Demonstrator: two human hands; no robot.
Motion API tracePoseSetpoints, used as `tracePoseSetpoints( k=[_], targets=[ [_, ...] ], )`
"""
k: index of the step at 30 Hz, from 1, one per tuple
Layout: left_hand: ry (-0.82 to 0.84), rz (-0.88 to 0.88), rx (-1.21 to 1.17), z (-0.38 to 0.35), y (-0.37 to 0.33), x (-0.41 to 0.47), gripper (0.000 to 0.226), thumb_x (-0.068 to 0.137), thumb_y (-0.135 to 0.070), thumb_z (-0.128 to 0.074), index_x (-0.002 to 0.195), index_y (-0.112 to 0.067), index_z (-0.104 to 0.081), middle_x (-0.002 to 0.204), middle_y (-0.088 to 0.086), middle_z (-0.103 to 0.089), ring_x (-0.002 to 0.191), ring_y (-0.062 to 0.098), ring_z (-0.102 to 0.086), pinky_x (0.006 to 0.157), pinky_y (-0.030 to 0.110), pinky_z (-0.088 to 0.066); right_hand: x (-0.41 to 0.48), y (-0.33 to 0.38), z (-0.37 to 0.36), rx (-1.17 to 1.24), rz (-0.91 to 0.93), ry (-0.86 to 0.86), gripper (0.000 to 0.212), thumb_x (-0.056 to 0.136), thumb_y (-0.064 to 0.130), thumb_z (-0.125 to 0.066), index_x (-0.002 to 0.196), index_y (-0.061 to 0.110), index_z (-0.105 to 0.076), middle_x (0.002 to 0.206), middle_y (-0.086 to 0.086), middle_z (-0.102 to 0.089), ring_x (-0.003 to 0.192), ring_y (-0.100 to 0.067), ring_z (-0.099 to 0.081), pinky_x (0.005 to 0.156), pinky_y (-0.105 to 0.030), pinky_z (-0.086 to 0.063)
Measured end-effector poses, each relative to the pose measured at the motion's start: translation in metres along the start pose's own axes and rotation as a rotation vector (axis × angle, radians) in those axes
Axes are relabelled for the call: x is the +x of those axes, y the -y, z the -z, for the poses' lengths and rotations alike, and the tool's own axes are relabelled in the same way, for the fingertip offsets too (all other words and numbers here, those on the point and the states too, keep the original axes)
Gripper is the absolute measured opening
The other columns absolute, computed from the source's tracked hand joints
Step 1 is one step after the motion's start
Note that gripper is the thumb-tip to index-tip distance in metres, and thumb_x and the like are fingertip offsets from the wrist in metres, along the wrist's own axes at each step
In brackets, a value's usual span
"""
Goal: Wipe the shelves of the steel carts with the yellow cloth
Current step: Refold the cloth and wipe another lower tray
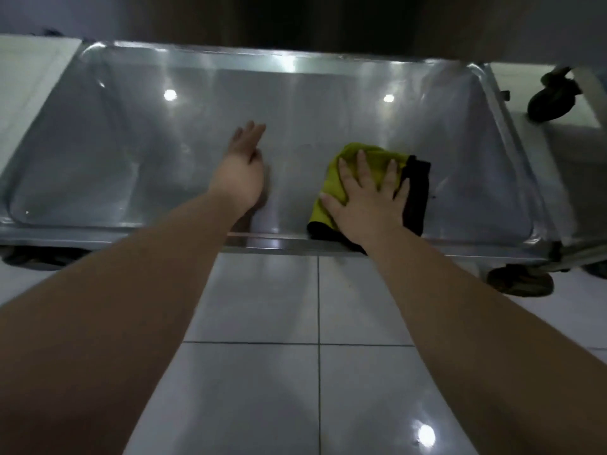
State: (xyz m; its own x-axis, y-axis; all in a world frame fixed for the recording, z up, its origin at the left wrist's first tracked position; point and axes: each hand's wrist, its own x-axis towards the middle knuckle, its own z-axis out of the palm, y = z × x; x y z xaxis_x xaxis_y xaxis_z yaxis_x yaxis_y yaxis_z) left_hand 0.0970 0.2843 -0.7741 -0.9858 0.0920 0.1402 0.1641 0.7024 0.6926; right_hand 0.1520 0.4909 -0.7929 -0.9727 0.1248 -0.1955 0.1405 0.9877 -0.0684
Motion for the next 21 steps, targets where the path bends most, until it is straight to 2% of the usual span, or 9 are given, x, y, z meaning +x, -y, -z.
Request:
tracePoseSetpoints(
  k=[3, 6, 9, 12, 15, 19, 21],
  targets=[
    [0.098, -0.092, 0.362, 0.054, 0.053, -0.011, 0.048, 0.098, -0.007, -0.04, 0.146, -0.011, -0.04, 0.158, 0.009, -0.027, 0.147, 0.029, -0.016, 0.119, 0.034, -0.012, 0.002, 0.021, -0.005, -0.011, 0.003, -0.024, 0.073, 0.088, 0.075, -0.017, 0.151, 0.046, 0.007, 0.161, 0.013, 0.018, 0.145, -0.041, 0.018, 0.113, -0.063, 0.01],
    [0.206, -0.051, 0.614, 0.081, 0.091, -0.034, 0.05, 0.103, -0.025, -0.035, 0.151, -0.016, -0.029, 0.161, 0.006, -0.018, 0.148, 0.03, -0.01, 0.119, 0.042, -0.008, 0.004, 0.022, -0.007, -0.015, -0.004, -0.037, 0.071, 0.089, 0.075, -0.016, 0.151, 0.047, 0.006, 0.161, 0.013, 0.017, 0.146, -0.04, 0.016, 0.114, -0.063, 0.008],
    [0.228, -0.025, 0.637, 0.077, 0.101, -0.038, 0.053, 0.104, -0.034, -0.026, 0.154, -0.023, -0.017, 0.163, -0.001, -0.01, 0.149, 0.023, 0.0, 0.119, 0.043, 0.003, 0.007, 0.022, -0.008, -0.024, -0.009, -0.058, 0.071, 0.088, 0.076, -0.015, 0.151, 0.048, 0.004, 0.161, 0.014, 0.015, 0.146, -0.04, 0.014, 0.114, -0.063, 0.007],
    [0.209, -0.021, 0.622, 0.073, 0.106, -0.035, 0.053, 0.103, -0.036, -0.025, 0.154, -0.025, -0.015, 0.163, -0.004, -0.009, 0.149, 0.022, 0.0, 0.118, 0.046, 0.004, 0.008, 0.033, -0.01, -0.031, -0.084, -0.063, 0.071, 0.088, 0.075, -0.013, 0.151, 0.047, 0.005, 0.162, 0.012, 0.015, 0.145, -0.042, 0.014, 0.113, -0.064, 0.007],
    [0.206, -0.025, 0.595, 0.073, 0.107, -0.039, 0.053, 0.103, -0.033, -0.027, 0.154, -0.025, -0.016, 0.163, -0.003, -0.01, 0.149, 0.021, -0.001, 0.118, 0.047, 0.003, 0.007, 0.09, -0.012, 0.022, -0.111, -0.063, 0.071, 0.091, 0.071, -0.019, 0.153, 0.043, 0.003, 0.163, 0.006, 0.012, 0.144, -0.046, 0.013, 0.111, -0.068, 0.006],
    [0.164, -0.004, 0.567, 0.075, 0.109, -0.04, 0.054, 0.103, -0.024, -0.026, 0.155, -0.023, -0.01, 0.163, -0.002, -0.006, 0.149, 0.022, 0.003, 0.118, 0.048, 0.006, -0.003, 0.204, -0.022, 0.044, 0.201, -0.061, 0.062, 0.096, 0.061, -0.014, 0.152, 0.042, 0.006, 0.162, 0.006, 0.015, 0.144, -0.043, 0.018, 0.11, -0.066, 0.013],
    [0.142, 0.038, 0.58, 0.077, 0.113, -0.04, 0.055, 0.103, -0.023, -0.023, 0.155, -0.022, -0.006, 0.163, -0.001, -0.003, 0.149, 0.023, 0.007, 0.118, 0.047, 0.008, -0.001, 0.219, -0.022, 0.045, 0.289, -0.034, 0.059, 0.098, 0.06, -0.013, 0.152, 0.045, 0.006, 0.162, 0.01, 0.016, 0.144, -0.04, 0.019, 0.11, -0.064, 0.014]
  ],
)
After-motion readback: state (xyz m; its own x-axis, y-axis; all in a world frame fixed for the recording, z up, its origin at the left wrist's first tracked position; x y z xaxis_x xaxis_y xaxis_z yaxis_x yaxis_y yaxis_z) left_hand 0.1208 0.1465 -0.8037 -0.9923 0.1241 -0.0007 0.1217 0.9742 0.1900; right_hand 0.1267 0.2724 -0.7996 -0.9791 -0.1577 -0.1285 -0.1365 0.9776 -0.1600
